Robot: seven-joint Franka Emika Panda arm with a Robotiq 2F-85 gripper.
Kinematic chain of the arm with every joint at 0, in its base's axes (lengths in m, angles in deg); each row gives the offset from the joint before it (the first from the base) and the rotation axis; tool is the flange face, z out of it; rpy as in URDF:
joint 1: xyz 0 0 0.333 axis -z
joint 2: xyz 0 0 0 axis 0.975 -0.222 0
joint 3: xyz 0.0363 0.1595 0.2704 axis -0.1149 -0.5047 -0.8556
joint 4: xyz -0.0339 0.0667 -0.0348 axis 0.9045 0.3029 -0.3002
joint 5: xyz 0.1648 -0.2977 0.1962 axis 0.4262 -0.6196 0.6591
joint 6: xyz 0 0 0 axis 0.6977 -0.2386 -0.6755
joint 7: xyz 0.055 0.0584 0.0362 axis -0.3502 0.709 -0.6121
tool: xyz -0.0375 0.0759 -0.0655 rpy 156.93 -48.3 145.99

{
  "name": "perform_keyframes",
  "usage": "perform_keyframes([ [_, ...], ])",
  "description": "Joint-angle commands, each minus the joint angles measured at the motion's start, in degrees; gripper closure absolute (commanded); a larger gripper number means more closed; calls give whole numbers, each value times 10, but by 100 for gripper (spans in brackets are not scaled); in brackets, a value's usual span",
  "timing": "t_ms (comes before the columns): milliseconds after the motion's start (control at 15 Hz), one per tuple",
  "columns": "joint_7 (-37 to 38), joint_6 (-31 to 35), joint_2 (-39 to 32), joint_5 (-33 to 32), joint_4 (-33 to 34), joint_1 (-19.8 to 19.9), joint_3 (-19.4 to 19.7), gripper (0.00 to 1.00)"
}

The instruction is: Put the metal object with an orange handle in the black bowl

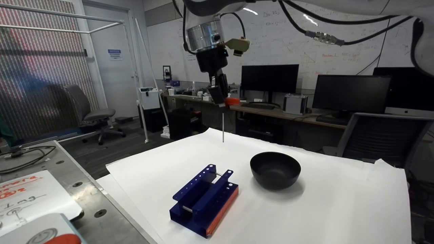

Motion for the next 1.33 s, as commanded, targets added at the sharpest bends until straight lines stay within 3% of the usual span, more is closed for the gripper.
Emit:
perform_keyframes([
  [0, 57, -52, -7, -19, -16, -2, 26, 89],
  [333, 128, -127, -20, 34, -51, 37, 20, 89],
  [733, 148, -114, -31, 104, -89, 84, 16, 89],
  [1267, 139, -82, -66, 133, -104, 119, 17, 88],
])
